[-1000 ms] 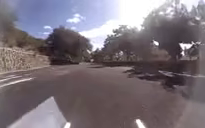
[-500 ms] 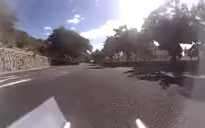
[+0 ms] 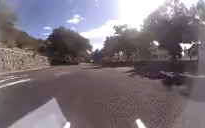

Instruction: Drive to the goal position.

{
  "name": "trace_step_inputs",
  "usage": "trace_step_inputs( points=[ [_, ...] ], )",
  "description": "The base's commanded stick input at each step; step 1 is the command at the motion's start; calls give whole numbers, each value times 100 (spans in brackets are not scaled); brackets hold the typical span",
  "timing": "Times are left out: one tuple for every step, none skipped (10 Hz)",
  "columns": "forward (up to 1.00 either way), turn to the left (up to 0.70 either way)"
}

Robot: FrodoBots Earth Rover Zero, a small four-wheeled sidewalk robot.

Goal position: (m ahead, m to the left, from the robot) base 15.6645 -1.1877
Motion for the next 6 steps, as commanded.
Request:
trace_step_inputs(
  points=[
    [70,0],
    [70,0],
    [70,0],
    [70,0],
    [70,0],
    [70,0]
  ],
)
